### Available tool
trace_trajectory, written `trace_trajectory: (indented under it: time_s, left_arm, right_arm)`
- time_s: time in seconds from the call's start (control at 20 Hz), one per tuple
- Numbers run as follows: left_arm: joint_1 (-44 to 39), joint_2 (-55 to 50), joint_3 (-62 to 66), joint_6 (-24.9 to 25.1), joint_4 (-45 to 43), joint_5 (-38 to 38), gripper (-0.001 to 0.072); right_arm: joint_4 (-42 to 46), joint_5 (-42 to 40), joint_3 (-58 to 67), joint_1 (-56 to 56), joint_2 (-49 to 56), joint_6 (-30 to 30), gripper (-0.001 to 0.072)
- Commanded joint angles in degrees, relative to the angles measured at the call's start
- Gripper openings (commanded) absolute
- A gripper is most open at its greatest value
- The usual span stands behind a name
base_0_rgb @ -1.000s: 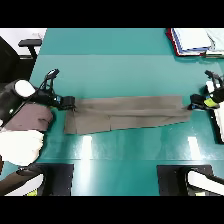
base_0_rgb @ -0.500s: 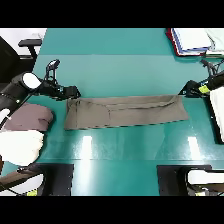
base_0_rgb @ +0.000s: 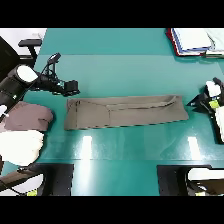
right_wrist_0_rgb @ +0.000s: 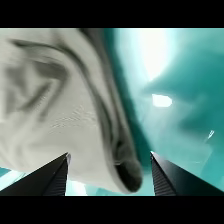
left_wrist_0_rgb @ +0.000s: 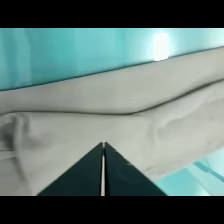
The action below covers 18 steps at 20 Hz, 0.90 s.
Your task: Fold the shirts.
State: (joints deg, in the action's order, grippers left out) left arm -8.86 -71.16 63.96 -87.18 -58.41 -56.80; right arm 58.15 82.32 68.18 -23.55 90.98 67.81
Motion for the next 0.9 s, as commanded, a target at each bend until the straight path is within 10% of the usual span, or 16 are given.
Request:
trace_trajectory:
  time_s: [0.0, 0.15, 0.3, 0.85]
  left_arm:
    - [-3.15, -0.13, 0.17, -1.07, 2.05, 2.03, 0.0026]
    - [-8.22, -2.62, 0.31, -2.51, 2.25, 6.10, 0.0026]
    - [-13.16, -8.46, 1.40, -2.80, 5.31, 9.42, 0.0025]
    - [-25.97, -32.92, 21.62, -2.84, 8.31, 8.15, 0.0025]
  right_arm:
    - [-3.21, -0.46, -1.66, 0.39, 3.98, -1.33, 0.0570]
    - [-6.93, -2.69, -1.64, 4.48, 5.70, -2.27, 0.0426]
    - [-7.52, -1.86, 0.90, 7.67, 5.42, -2.80, 0.0016]
    - [-13.25, 1.99, 20.81, 22.34, -14.12, 2.93, 0.0015]
